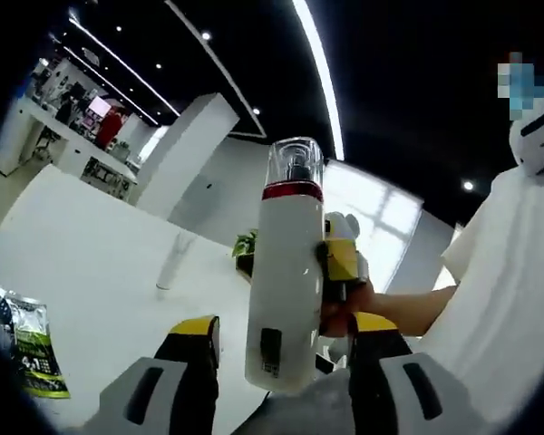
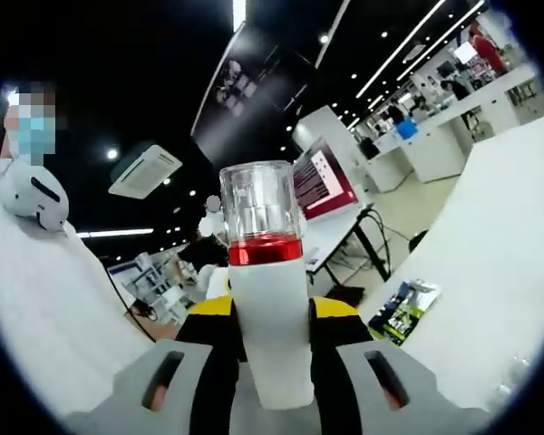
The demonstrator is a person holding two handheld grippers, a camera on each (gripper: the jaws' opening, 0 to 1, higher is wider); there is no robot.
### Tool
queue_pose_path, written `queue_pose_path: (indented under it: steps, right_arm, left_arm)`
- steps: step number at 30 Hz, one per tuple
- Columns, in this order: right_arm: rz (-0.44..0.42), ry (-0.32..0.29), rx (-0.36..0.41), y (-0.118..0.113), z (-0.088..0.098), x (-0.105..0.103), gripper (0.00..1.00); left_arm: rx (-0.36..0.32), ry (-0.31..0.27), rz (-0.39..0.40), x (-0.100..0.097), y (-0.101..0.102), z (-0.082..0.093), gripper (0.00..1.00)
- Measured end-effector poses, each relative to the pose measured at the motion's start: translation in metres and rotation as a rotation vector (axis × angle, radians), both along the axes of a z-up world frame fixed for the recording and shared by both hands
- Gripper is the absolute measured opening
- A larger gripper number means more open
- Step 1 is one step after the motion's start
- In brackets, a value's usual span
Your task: Arrange the skincare products in the storage area until every visible bottle or jar stands upright without overlapping.
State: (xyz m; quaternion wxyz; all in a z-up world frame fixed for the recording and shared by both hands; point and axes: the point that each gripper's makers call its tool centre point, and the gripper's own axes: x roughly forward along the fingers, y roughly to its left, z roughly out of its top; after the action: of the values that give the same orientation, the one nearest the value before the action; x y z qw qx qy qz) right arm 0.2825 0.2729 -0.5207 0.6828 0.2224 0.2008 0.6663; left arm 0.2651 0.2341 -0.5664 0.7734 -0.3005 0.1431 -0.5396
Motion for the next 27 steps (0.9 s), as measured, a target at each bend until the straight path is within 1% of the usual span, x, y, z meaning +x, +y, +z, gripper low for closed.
queue_pose_path:
  steps: [5,7,9,11,13,15,18,20,25,27]
  right_arm:
    - [0.062,0.002,0.014,0.002,0.005,-0.011,0.27]
    - [0.089,-0.004,0.018,0.005,0.005,-0.017,0.27]
    - [0.111,-0.007,0.013,0.008,0.004,-0.022,0.27]
    - [0.117,-0.013,0.010,0.010,0.002,-0.023,0.27]
    - [0.125,-0.017,0.003,0.011,0.001,-0.024,0.27]
    - [0.133,-0.009,0.010,0.011,0.001,-0.024,0.27]
    - [0.127,-0.014,0.016,0.013,0.001,-0.023,0.27]
    - [0.120,-0.005,0.027,0.015,0.000,-0.021,0.27]
    - [0.095,-0.015,0.027,0.022,0.003,-0.013,0.28]
    - [0.063,-0.045,0.024,0.025,0.007,-0.008,0.28]
  left_arm:
    - [0.012,-0.010,-0.038,-0.005,-0.003,0.002,0.54]
    - [0.012,-0.038,-0.044,-0.005,-0.002,0.005,0.49]
    - [0.000,-0.035,-0.064,-0.007,-0.002,0.006,0.44]
    - [0.006,-0.039,-0.098,-0.013,-0.004,0.006,0.40]
    - [0.003,-0.048,-0.120,-0.017,-0.004,0.007,0.34]
    - [-0.004,-0.067,-0.115,-0.017,-0.003,0.009,0.32]
    - [0.000,-0.070,-0.103,-0.016,-0.001,0.009,0.31]
    - [0.010,-0.079,-0.090,-0.014,0.001,0.008,0.31]
    - [0.021,-0.071,-0.030,-0.006,0.007,0.010,0.30]
    - [0.026,-0.078,-0.001,-0.001,0.010,0.013,0.29]
